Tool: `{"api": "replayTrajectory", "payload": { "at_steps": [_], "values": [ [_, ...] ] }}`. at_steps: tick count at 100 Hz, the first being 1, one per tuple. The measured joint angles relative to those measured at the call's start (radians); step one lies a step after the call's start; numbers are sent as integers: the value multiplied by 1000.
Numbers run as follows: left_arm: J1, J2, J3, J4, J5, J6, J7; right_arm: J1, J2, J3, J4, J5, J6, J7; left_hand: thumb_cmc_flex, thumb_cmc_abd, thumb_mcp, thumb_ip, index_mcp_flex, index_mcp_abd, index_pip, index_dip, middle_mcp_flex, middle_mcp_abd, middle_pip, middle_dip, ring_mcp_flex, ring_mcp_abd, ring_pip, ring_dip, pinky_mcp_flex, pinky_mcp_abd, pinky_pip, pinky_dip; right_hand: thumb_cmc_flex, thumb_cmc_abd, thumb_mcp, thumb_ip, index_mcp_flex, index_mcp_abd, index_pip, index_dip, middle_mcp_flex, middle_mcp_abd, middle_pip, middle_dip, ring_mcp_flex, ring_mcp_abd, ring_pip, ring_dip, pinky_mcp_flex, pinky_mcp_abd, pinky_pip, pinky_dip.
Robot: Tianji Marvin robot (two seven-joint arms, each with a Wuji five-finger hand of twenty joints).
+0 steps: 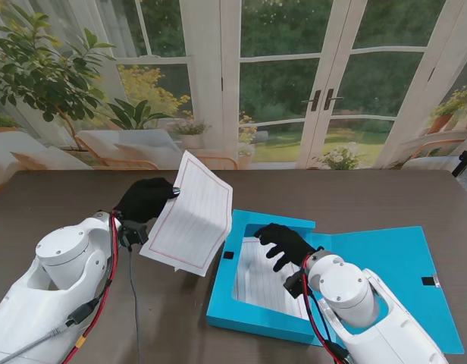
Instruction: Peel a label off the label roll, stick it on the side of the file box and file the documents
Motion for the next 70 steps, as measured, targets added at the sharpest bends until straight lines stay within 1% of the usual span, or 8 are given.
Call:
{"api": "replayTrajectory", "payload": {
  "at_steps": [4,10,14,23,35,43,56,70],
  "values": [
    [2,0,6,-10,-11,-3,3,0,0,3,0,24,3,0,0,1,-8,0,0,0,0,1,0,0,2,-1,0,1,0,0,0,3,0,0,-23,0,2,-36,-26,0,5,-1,-26,-6,-1,0,-24,-6,-19,-1,0,0,-30,19],
    [5,0,17,-29,-25,-7,10,1,0,7,0,63,10,5,1,1,-14,0,0,0,0,2,0,0,3,-2,0,3,0,0,0,6,0,0,-64,15,-6,-129,-54,2,12,-2,-49,-11,-3,-1,-26,-8,-43,-9,0,0,-70,36],
    [5,-1,24,-39,-30,-10,13,2,0,8,1,70,14,8,2,1,-14,0,0,0,0,2,0,1,3,-2,0,3,0,0,0,6,0,0,-78,23,1,-171,-68,4,17,-2,-59,-12,-6,-2,-47,-13,-69,-16,0,0,-91,46],
    [5,-1,39,-59,-40,-16,14,4,-1,9,5,85,14,9,9,1,-19,0,0,0,0,2,0,1,4,-2,0,3,0,0,0,6,0,0,-90,35,2,-232,-85,12,27,-3,-73,-15,-4,-2,-61,-19,-98,-31,0,0,-133,56],
    [4,-2,56,-77,-58,-19,15,5,-6,13,9,151,21,8,9,-3,20,0,0,2,0,2,0,2,-9,7,0,3,0,0,0,8,0,0,-116,48,1,-252,-96,13,27,-3,-88,-17,-4,-2,-75,-21,-111,-37,0,0,-162,71],
    [4,-2,66,-88,-71,-20,14,7,-9,11,11,164,28,8,7,-63,142,-1,0,16,-1,3,2,9,-47,43,0,4,0,0,0,10,0,0,-140,60,0,-262,-105,13,28,-3,-110,-18,-6,-3,-86,-21,-133,-37,0,0,-183,71],
    [4,-3,84,-100,-80,-25,10,10,-19,12,17,259,35,-3,7,-66,156,-2,0,17,-3,3,2,10,-51,53,0,4,0,0,0,12,0,1,-152,110,-22,-282,-105,13,28,-8,-122,-18,-6,-3,-85,-25,-154,-41,0,-9,-247,145],
    [2,-3,98,-106,-85,-26,7,8,-31,15,17,306,23,-16,7,-80,175,-2,0,18,-3,3,3,10,-51,53,0,4,0,0,0,14,0,1,-153,111,-23,-283,-105,13,28,-8,-122,-18,-6,-4,-85,-33,-157,-41,0,-21,-263,148]
  ]
}}
